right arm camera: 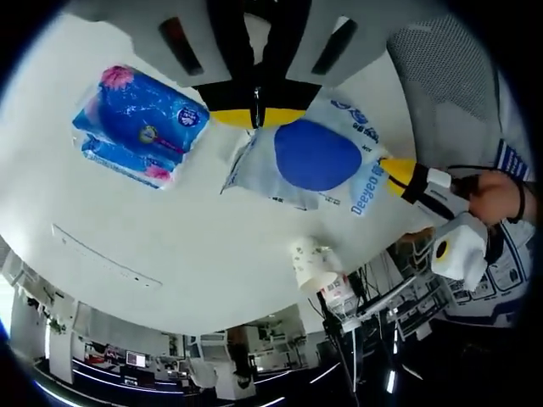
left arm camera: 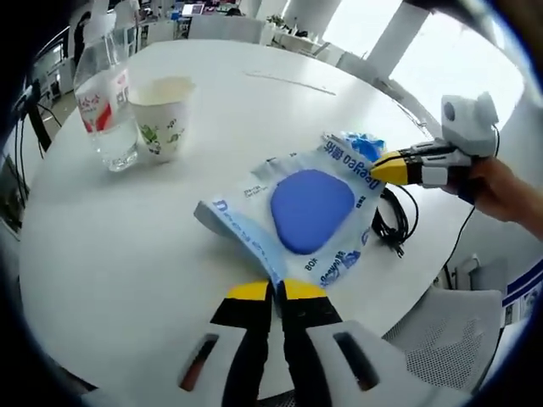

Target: Arrange the tabletop items into an orderly group along one side of the table until the central work area is clear of visible clutter.

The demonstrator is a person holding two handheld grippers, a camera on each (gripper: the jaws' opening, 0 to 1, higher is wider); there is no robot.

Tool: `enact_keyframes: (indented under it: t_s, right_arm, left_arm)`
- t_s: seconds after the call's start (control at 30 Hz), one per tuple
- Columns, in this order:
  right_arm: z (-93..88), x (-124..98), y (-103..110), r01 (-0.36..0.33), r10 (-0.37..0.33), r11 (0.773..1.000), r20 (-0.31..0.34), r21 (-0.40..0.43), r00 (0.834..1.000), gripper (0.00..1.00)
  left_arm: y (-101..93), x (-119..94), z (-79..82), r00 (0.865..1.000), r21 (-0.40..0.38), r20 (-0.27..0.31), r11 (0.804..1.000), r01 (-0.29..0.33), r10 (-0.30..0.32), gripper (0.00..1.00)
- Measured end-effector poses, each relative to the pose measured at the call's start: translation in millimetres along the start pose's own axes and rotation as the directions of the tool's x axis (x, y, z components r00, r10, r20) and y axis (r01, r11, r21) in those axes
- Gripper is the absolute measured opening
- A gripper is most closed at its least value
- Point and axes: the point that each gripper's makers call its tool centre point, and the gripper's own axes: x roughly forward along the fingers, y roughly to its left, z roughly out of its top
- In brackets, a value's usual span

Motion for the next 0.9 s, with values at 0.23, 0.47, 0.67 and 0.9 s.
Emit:
enact_keyframes:
  t_s: [0.23, 0.47, 0.67, 0.9]
  right_arm:
    - [-2.3, -6.3, 3.0, 0.015, -0.016, 0.999, 0.025, 0.032, 1.0, 0.0]
    - [-1.3, -9.9, 2.2, 0.023, -0.025, 0.998, 0.035, 0.053, 0.999, 0.0]
    - [0.8, -12.2, 2.2, 0.028, -0.031, 0.998, 0.045, 0.063, 0.998, 0.0]
    - [3.4, -10.8, 0.1, 0.034, -0.037, 0.997, 0.049, 0.072, 0.998, 0.0]
  left_arm:
    - [6.5, -0.4, 14.9, 1.0, 0.028, 0.009, 1.0, -0.007, 0.007, 0.0]
    - [10.3, -0.1, 30.2, 1.0, 0.057, 0.024, 0.998, -0.012, 0.01, 0.0]
    - [12.4, 3.2, 38.6, 1.0, 0.074, 0.027, 0.997, -0.012, 0.01, 0.0]
    - [17.0, 7.3, 45.5, 1.0, 0.087, 0.028, 0.996, -0.014, 0.012, 0.0]
